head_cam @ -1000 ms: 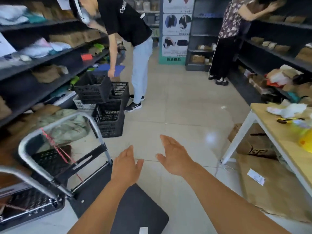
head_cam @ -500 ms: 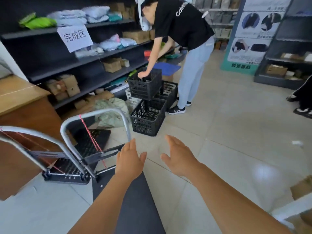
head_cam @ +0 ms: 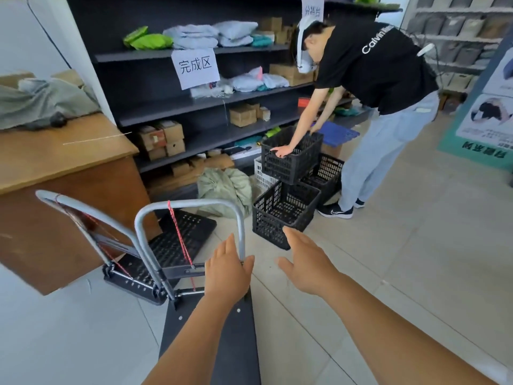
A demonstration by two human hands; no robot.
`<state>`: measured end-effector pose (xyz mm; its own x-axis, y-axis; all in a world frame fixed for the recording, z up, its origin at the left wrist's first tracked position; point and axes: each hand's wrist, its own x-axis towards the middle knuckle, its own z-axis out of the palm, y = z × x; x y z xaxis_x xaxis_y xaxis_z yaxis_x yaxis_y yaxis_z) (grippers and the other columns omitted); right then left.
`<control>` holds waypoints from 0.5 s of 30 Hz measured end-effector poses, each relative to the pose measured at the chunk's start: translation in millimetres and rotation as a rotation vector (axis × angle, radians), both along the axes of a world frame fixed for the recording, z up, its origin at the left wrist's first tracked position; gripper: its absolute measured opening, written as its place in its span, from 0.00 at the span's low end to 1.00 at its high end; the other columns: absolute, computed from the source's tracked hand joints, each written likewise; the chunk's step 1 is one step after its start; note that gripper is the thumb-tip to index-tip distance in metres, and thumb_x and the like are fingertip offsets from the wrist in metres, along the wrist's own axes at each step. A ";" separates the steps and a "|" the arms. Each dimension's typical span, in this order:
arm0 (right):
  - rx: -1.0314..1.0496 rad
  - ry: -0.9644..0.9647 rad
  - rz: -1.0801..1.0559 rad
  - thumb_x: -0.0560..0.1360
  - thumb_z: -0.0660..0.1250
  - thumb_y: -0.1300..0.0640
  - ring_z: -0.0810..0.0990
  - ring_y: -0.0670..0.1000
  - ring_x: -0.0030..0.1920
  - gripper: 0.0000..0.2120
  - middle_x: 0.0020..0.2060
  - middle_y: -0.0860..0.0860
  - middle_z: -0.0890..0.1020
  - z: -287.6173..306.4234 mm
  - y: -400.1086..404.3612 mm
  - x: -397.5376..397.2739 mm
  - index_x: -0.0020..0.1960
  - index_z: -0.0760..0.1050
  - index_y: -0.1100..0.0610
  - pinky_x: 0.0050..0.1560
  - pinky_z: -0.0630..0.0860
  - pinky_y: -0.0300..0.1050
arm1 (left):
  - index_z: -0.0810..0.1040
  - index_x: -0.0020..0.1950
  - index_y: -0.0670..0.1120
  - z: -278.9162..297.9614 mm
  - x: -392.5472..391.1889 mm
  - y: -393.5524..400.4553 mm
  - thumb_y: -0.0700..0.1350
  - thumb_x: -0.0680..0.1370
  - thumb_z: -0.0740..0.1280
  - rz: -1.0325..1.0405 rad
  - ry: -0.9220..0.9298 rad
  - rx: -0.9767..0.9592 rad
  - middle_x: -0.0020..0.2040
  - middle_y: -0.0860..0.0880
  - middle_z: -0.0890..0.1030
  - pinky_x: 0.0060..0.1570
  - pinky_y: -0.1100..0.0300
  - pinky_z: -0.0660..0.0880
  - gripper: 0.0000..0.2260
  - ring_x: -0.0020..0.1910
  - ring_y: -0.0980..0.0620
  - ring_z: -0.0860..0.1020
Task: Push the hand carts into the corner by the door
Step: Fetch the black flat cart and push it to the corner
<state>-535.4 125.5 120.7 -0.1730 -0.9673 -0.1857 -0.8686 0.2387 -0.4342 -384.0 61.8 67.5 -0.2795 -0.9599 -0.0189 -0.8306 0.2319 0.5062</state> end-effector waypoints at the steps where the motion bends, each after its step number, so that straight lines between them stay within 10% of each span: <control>1: 0.001 0.002 0.021 0.81 0.57 0.50 0.49 0.51 0.78 0.32 0.78 0.50 0.50 -1.9 -10.5 0.6 0.78 0.45 0.54 0.76 0.52 0.49 | 0.50 0.78 0.43 0.3 1.9 -5.5 0.54 0.81 0.57 0.020 -0.002 0.000 0.77 0.47 0.60 0.72 0.50 0.58 0.30 0.75 0.47 0.59; 15: 0.024 -0.068 0.315 0.80 0.58 0.50 0.50 0.51 0.78 0.33 0.78 0.50 0.50 -33.2 -188.5 -55.7 0.79 0.44 0.54 0.75 0.52 0.50 | 0.46 0.78 0.43 -13.5 -48.9 -113.5 0.54 0.80 0.59 0.334 0.055 0.108 0.76 0.43 0.61 0.71 0.48 0.64 0.33 0.73 0.45 0.63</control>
